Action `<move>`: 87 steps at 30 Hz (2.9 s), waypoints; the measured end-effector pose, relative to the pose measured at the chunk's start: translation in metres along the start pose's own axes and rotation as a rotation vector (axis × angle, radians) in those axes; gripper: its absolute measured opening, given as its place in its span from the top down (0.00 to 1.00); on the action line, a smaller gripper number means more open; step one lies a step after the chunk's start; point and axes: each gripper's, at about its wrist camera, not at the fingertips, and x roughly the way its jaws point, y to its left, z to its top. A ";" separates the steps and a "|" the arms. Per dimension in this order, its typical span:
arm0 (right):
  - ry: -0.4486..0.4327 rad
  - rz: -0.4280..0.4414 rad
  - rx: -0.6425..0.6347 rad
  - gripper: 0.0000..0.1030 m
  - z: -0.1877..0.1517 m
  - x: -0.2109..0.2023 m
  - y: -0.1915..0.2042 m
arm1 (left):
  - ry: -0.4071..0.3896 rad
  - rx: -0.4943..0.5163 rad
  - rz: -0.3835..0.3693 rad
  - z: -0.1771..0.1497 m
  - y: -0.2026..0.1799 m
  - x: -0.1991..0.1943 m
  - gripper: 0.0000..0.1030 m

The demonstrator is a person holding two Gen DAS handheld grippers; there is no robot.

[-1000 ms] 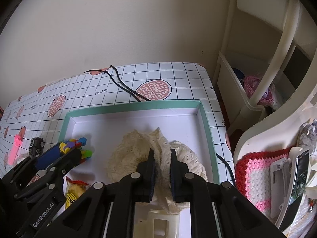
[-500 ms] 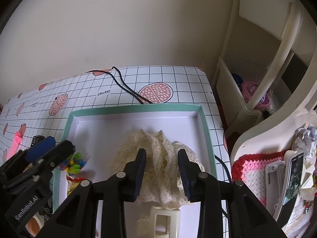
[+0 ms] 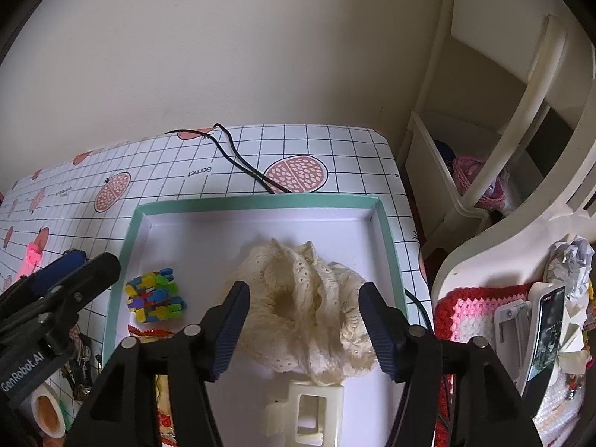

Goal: Organize objects
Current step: 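Open the left tool to drop the block toy while the right tool releases the lace cloth, then move both tools back toward the black action figure and green figure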

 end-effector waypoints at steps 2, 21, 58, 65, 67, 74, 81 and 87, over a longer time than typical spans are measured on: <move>-0.003 0.002 0.000 0.29 0.000 0.000 0.001 | 0.003 -0.001 0.004 0.000 0.001 -0.001 0.27; -0.016 -0.007 -0.021 0.01 -0.002 -0.004 0.013 | -0.005 -0.022 0.034 -0.001 0.013 -0.008 0.03; -0.075 0.131 -0.042 0.00 -0.055 -0.100 0.092 | -0.099 -0.102 0.107 -0.016 0.064 -0.133 0.02; -0.070 0.176 -0.073 0.00 -0.069 -0.113 0.114 | -0.100 -0.143 0.117 -0.032 0.080 -0.158 0.02; -0.069 0.189 -0.088 0.00 -0.071 -0.116 0.120 | -0.095 -0.160 0.115 -0.038 0.085 -0.162 0.02; -0.073 0.226 -0.119 0.00 -0.077 -0.127 0.137 | -0.063 -0.152 0.161 -0.057 0.099 -0.169 0.02; -0.050 0.233 -0.157 0.00 -0.083 -0.125 0.154 | -0.020 -0.160 0.214 -0.070 0.115 -0.171 0.02; -0.023 0.233 -0.185 0.00 -0.089 -0.117 0.166 | 0.028 -0.181 0.225 -0.081 0.130 -0.171 0.02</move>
